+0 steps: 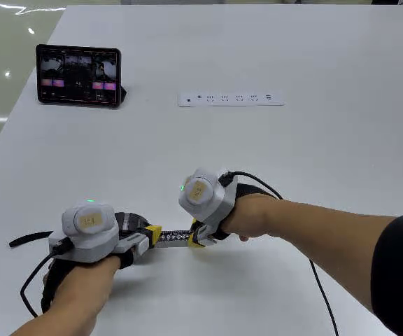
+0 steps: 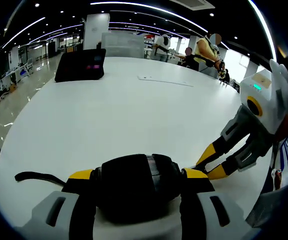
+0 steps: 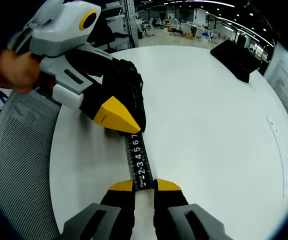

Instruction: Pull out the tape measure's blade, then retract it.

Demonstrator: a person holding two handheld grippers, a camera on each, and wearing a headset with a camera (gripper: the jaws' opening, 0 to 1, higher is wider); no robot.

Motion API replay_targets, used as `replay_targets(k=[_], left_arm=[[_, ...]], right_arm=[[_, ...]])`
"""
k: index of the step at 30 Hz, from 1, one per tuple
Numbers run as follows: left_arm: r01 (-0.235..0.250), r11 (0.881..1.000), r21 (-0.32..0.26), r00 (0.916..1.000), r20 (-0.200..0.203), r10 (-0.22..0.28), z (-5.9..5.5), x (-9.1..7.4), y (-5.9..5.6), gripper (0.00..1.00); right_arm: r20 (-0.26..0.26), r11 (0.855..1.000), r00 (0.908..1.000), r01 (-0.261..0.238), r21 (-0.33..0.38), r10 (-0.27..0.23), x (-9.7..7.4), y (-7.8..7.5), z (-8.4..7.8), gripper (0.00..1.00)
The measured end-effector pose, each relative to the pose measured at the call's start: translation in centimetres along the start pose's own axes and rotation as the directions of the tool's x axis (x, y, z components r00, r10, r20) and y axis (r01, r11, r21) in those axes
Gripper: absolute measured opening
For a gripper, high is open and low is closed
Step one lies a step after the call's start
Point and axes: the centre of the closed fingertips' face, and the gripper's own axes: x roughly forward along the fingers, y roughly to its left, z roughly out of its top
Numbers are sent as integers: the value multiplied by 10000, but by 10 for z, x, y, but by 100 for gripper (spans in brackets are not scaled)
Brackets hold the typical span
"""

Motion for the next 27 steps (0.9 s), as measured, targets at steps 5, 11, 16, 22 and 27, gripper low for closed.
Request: replay_targets(k=[5,11,16,22,27], left_arm=[[34,10000,9,10000,-19,-34,0,0,0,65],[37,10000,5,10000,-17,-37,0,1,0,65],[58,10000,-13,10000,-25,-58,0,0,0,65],[116,9999,-62,9999,-23,-116,0,0,0,65],[121,9999,-80,9999,-1,-121,0,0,0,64]], right_arm=[[62,10000,10000,-42,25,42,1,1,2,10],[125,10000,9999,-58,44,58,3,1,4,10],[146,10000,9999,-65,38,65,3,1,5,10],[194,9999,9998,-104,-34,105,5,2,8,10],[238,9997,9996,-143,-192,148,5,3,9,10]])
